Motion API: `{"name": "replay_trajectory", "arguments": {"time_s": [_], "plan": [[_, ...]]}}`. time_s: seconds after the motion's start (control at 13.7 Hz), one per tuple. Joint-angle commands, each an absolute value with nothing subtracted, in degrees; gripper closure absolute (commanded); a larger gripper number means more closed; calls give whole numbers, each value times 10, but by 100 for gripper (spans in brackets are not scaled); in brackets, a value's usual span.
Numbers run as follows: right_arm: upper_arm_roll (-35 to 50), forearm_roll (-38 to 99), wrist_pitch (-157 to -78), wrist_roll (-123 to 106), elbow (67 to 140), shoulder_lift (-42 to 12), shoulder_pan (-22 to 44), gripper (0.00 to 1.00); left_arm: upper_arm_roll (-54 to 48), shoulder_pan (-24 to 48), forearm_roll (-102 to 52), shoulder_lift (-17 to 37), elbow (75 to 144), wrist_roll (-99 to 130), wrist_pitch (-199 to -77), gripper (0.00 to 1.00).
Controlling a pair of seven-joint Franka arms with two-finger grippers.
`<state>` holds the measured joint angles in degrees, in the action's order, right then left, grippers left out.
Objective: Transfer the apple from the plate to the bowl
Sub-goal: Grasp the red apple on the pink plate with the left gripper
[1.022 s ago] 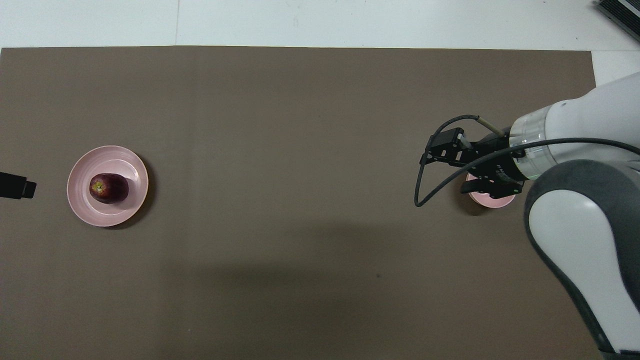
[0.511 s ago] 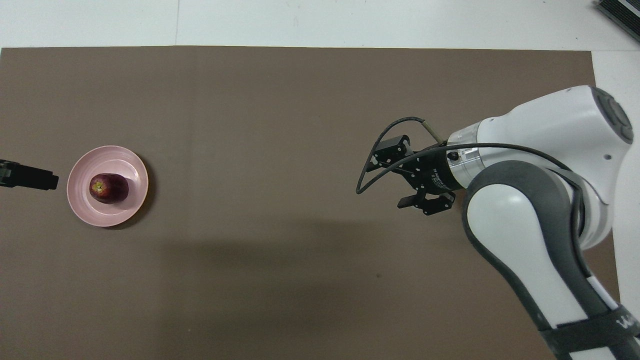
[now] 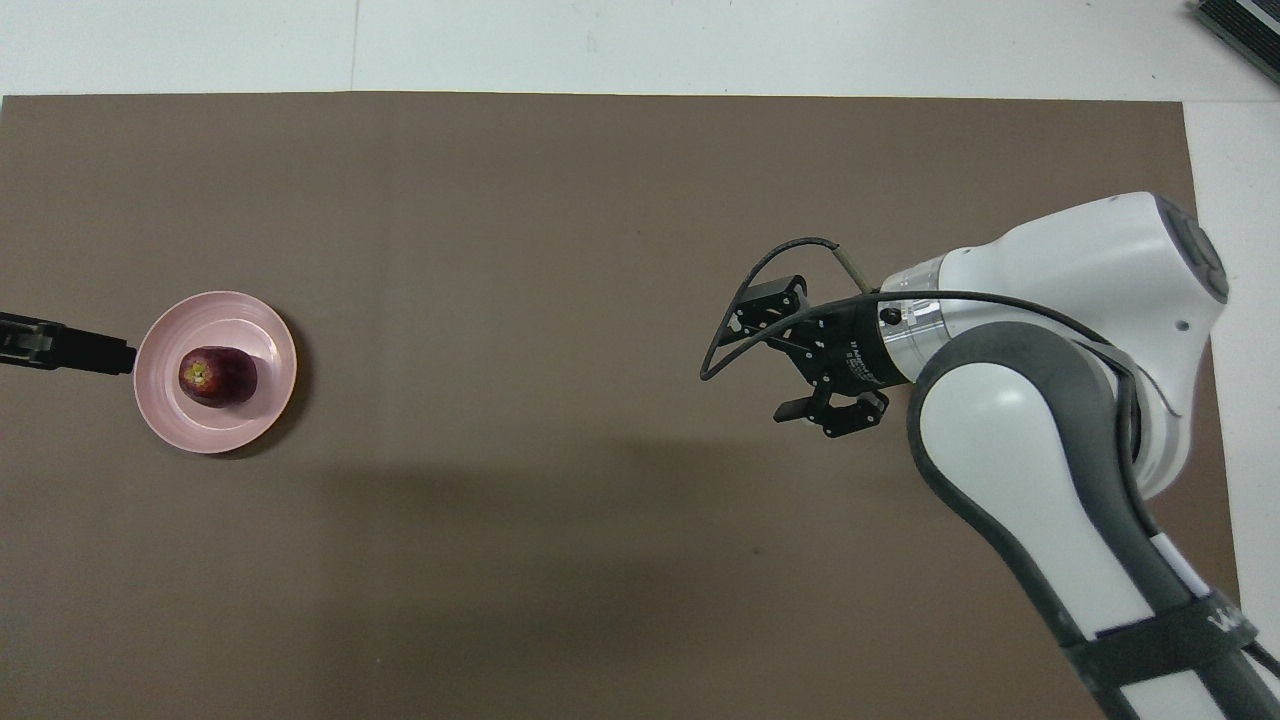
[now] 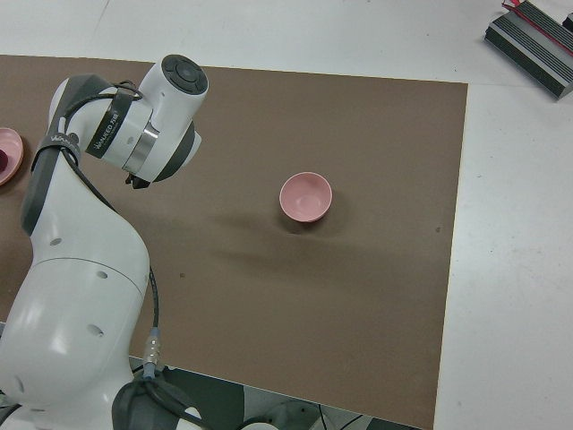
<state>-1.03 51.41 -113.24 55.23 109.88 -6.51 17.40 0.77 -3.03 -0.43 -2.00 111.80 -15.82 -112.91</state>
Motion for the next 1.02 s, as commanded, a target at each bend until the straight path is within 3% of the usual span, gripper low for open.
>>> {"name": "replay_trajectory", "arguments": {"time_s": [0.0, 0.51, 0.58, 0.66, 0.88, 0.95], "plan": [[-8, 552, -1141, 614, 1093, -77, 171, 0, 1, -44, -15, 4, 1155, -169, -1199, 0], [-8, 579, -1235, 674, 1120, -88, 236, 0, 2, -45, -15, 62, 1234, -170, -1332, 0], [-8, 583, -1236, 674, 1121, -89, 236, 0, 2, -45, -15, 62, 1237, -170, -1333, 5], [-8, 583, -1235, 673, 1123, -87, 236, 0, 2, -45, -15, 62, 1237, -170, -1331, 13], [-8, 605, -1271, 655, 1140, -91, 255, 0, 2, -44, -15, 62, 1237, -170, -1330, 70], [-8, 619, -1278, 653, 1142, -94, 257, 0, 2, -45, -15, 62, 1235, -170, -1332, 82]]}}
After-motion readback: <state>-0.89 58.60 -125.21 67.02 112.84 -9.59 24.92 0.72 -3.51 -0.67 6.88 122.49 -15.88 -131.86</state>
